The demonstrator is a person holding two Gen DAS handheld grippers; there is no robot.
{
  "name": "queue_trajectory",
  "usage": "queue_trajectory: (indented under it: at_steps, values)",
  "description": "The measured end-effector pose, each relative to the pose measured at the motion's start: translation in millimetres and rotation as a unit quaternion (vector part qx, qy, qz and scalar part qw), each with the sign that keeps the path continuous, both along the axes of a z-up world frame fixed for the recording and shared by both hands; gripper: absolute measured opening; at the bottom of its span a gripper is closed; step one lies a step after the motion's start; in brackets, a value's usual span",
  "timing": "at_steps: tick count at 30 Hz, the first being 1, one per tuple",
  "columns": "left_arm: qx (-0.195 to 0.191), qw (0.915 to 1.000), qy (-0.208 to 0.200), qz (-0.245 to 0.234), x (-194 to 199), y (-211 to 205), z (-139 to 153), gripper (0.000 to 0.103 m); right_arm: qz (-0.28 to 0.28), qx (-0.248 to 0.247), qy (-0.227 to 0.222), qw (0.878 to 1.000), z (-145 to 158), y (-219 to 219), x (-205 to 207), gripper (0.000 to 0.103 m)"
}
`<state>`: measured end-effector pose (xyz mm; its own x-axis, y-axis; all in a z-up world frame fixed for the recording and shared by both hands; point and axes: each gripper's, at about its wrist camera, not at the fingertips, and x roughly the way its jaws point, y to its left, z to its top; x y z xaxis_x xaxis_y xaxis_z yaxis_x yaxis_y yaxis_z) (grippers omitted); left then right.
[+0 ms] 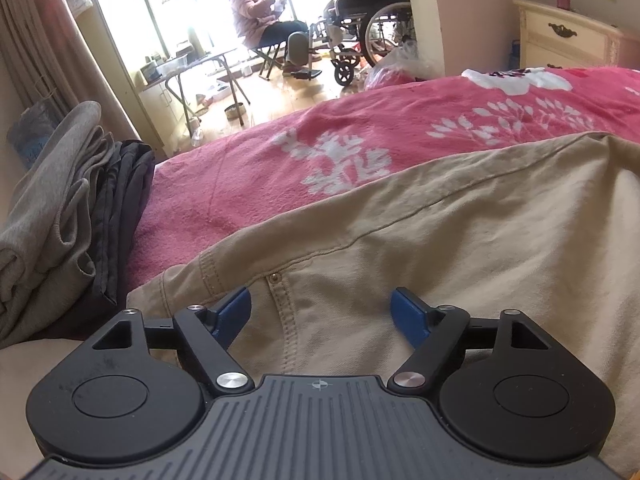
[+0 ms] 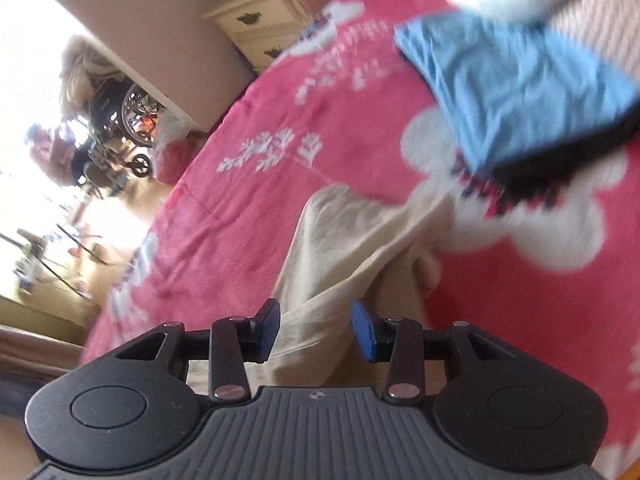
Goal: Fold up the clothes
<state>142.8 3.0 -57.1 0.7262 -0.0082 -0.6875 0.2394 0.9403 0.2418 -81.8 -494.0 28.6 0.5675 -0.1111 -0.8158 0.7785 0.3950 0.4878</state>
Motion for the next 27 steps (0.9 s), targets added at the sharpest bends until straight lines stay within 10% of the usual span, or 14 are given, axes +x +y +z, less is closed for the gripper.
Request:
queue_trajectory:
  at_steps: [6, 10, 18, 27]
  values:
    - [0.001, 1.0, -0.003, 0.002, 0, 1, -1, 0.083, -0.023, 0.015, 0.007, 1.0, -28, -6, 10, 0.037]
    - [0.002, 1.0, -0.006, 0.0, -1, 1, -2, 0.084, -0.032, 0.003, -0.001, 0.999, -34, -6, 11, 0.005]
    - [0.008, 0.9998, -0.016, -0.001, -1, 1, -3, 0.088, 0.005, -0.118, -0.058, 0.991, 18, 1, 32, 0.003]
    - [0.017, 0.9996, -0.024, -0.003, 0, -1, -5, 0.092, 0.021, -0.217, -0.019, 0.976, 41, -39, 128, 0.003]
